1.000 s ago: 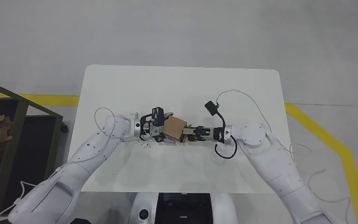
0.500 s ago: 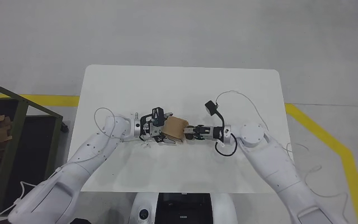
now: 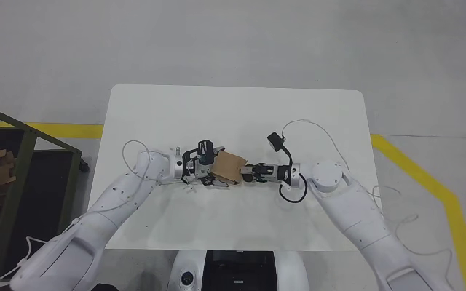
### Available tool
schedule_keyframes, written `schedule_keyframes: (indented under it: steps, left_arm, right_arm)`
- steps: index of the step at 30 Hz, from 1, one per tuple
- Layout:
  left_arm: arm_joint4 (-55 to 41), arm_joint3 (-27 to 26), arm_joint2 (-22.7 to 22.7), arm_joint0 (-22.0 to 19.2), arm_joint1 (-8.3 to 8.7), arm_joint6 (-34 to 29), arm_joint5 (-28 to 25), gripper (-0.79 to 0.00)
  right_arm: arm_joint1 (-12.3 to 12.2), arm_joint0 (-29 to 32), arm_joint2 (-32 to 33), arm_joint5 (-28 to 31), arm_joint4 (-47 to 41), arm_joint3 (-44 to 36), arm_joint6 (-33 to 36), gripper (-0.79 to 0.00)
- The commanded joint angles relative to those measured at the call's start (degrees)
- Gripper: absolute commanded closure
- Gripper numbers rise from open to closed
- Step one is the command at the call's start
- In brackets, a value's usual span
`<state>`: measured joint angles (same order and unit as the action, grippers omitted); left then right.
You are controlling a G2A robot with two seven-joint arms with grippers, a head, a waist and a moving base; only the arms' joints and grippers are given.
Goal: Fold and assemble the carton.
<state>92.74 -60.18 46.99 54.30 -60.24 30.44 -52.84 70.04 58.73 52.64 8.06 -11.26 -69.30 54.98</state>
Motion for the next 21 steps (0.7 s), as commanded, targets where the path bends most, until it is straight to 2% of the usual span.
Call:
schedule_keyframes:
  steps: [1,21]
  left_arm:
    - [-0.1,0.0,0.0,0.1,0.02,0.0,0.0,-0.785]
    - [-0.1,-0.2,0.2,0.2,0.10,-0.2,0.0,-0.785]
  right_arm:
    - [0.0,0.1,0.0,-0.1,0.1,0.0,0.1,-0.142]
    - [-0.3,0.6,0.8,-0.7,0.9,-0.3,-0.4,-0.135]
